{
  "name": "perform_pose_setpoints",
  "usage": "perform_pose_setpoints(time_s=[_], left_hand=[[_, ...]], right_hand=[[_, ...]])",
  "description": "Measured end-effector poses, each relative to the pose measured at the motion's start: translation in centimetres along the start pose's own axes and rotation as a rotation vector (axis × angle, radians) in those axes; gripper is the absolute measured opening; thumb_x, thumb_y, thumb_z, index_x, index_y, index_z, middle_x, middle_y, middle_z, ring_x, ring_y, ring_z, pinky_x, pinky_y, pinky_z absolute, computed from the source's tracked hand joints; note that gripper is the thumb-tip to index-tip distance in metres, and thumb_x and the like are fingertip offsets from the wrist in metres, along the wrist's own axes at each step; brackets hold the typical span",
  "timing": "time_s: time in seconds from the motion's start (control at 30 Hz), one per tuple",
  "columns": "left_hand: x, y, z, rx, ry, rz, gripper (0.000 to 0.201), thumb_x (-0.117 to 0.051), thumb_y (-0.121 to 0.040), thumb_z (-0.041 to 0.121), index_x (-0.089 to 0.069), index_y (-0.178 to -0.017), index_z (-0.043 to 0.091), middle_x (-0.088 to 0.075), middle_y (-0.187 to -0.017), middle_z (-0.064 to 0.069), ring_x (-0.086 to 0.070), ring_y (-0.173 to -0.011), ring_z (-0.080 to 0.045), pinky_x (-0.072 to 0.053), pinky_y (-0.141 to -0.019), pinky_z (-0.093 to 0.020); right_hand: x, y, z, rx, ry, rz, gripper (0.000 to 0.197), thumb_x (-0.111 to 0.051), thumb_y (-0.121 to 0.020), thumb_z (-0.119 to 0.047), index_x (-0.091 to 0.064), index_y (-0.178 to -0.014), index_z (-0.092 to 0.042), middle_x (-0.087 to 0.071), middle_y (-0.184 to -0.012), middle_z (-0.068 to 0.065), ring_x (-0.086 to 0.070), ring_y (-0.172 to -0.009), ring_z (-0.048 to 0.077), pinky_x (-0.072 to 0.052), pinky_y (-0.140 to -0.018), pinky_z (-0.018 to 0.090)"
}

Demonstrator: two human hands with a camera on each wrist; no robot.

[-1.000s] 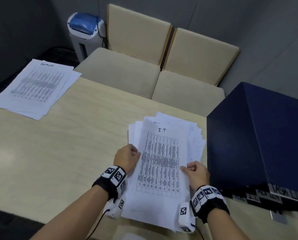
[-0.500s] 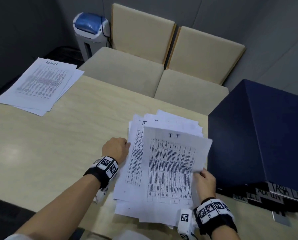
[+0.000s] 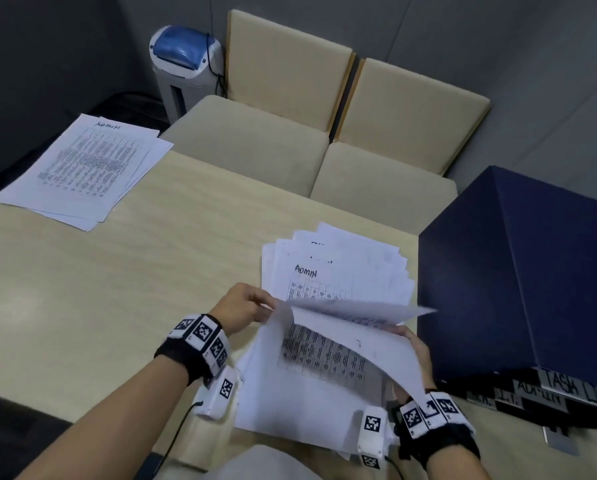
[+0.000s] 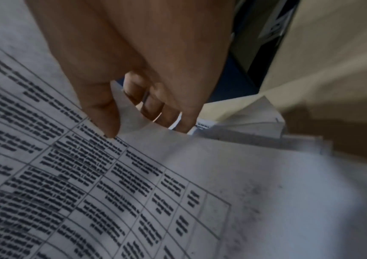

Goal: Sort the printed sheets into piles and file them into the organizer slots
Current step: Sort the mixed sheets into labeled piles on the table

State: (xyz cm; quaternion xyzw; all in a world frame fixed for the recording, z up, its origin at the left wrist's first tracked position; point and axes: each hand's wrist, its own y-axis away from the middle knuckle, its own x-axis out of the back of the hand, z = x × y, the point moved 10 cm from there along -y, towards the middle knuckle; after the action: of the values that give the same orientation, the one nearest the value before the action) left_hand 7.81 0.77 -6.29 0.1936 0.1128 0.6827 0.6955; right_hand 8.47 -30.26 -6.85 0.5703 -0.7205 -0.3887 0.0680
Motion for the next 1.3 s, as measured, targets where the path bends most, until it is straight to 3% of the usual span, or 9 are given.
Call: perform_pose_setpoints(time_s=[0.1, 0.23, 0.37, 0.57, 0.73, 0.87, 1.03, 1.17, 1.3], left_hand=[[2.4, -0.7, -0.5, 0.039, -0.367, 0.267, 0.017, -0.068, -0.08, 0.004, -0.07, -0.078, 0.021, -0.073, -0.081, 0.001, -0.068, -0.078, -0.017, -0.053, -0.071, -0.027], [1.3, -1.0, -0.9, 0.133, -0.641, 0.244, 0.022, -0.073, -0.078, 0.033, -0.06, -0.078, 0.016, -0.068, -0.077, -0.001, -0.064, -0.072, -0.02, -0.049, -0.062, -0.028], [0.0, -1.6, -0.4, 0.108, -0.808, 0.209, 0.016, -0.064, -0.082, 0.021, -0.055, -0.071, 0.013, -0.06, -0.072, -0.005, -0.056, -0.068, -0.025, -0.042, -0.057, -0.028], [2.6, -0.8, 1.5, -0.024, -0.612, 0.436, 0.014, -0.055, -0.092, 0.025, -0.064, -0.092, 0.014, -0.066, -0.087, 0.0, -0.062, -0.082, -0.025, -0.05, -0.072, -0.032], [3.7, 1.4, 1.9, -0.043, -0.055, 0.185, 0.061, -0.048, -0.089, 0.063, -0.066, -0.107, 0.008, -0.071, -0.097, -0.003, -0.068, -0.086, -0.019, -0.054, -0.08, -0.032], [9.3, 4.3, 0.9, -0.031, -0.203, 0.323, 0.031, -0.063, -0.089, 0.048, -0.059, -0.094, 0.018, -0.06, -0.08, 0.004, -0.057, -0.069, -0.012, -0.047, -0.065, -0.028], [16.2, 9.0, -1.4, 0.059, 0.091, 0.428, 0.026, -0.057, -0.097, 0.014, -0.051, -0.072, 0.011, -0.038, -0.05, 0.007, -0.032, -0.039, -0.008, -0.028, -0.041, -0.023], [27.0, 13.7, -6.6, 0.185, -0.034, 0.663, 0.016, -0.055, -0.097, 0.018, -0.061, -0.088, 0.007, -0.063, -0.072, -0.014, -0.058, -0.065, -0.034, -0.052, -0.069, -0.046], [37.6, 18.7, -12.7, 0.366, -0.324, 0.749, 0.018, -0.053, -0.098, 0.019, -0.06, -0.084, 0.01, -0.064, -0.086, -0.012, -0.058, -0.078, -0.025, -0.043, -0.069, -0.032]], right_hand=[[0.3, 0.0, -0.1, 0.093, 0.097, -0.016, 0.026, -0.059, -0.084, -0.007, -0.068, -0.062, -0.017, -0.066, -0.06, -0.004, -0.065, -0.056, 0.011, -0.053, -0.052, 0.021], [1.8, 0.3, -0.3, 0.22, 0.356, 0.148, 0.032, -0.054, -0.091, 0.01, -0.062, -0.109, -0.016, -0.067, -0.115, 0.013, -0.061, -0.112, 0.031, -0.047, -0.099, 0.044], [1.6, 1.7, -0.5, 0.26, 0.437, 0.183, 0.027, -0.056, -0.081, 0.014, -0.07, -0.085, -0.009, -0.072, -0.09, 0.013, -0.066, -0.098, 0.037, -0.052, -0.093, 0.043], [-0.8, 1.8, -1.1, 0.215, 0.261, 0.061, 0.009, -0.062, -0.089, -0.009, -0.066, -0.082, -0.012, -0.067, -0.08, 0.011, -0.062, -0.081, 0.031, -0.054, -0.073, 0.039], [-6.1, 0.5, -1.7, 0.294, 0.48, -0.018, 0.04, -0.065, -0.08, -0.035, -0.058, -0.106, -0.006, -0.065, -0.115, 0.02, -0.063, -0.101, 0.025, -0.042, -0.105, 0.049], [-12.0, -0.1, 0.9, 0.27, 0.538, -0.115, 0.026, -0.064, -0.09, -0.028, -0.059, -0.107, -0.009, -0.058, -0.086, -0.002, -0.056, -0.094, 0.019, -0.038, -0.099, 0.038], [-18.3, -0.2, 5.6, 0.232, 0.678, -0.251, 0.032, -0.071, -0.084, -0.04, -0.062, -0.101, -0.015, -0.066, -0.102, 0.0, -0.062, -0.091, 0.02, -0.05, -0.082, 0.038], [-18.9, -0.2, 7.3, 0.365, 1.104, -0.182, 0.009, -0.063, -0.094, -0.018, -0.066, -0.102, -0.014, -0.068, -0.102, 0.005, -0.062, -0.101, 0.026, -0.047, -0.09, 0.036], [-16.2, -1.1, 9.0, 0.312, 1.403, -0.055, 0.008, -0.066, -0.089, -0.015, -0.067, -0.096, -0.011, -0.068, -0.108, 0.018, -0.06, -0.097, 0.029, -0.045, -0.092, 0.039]])
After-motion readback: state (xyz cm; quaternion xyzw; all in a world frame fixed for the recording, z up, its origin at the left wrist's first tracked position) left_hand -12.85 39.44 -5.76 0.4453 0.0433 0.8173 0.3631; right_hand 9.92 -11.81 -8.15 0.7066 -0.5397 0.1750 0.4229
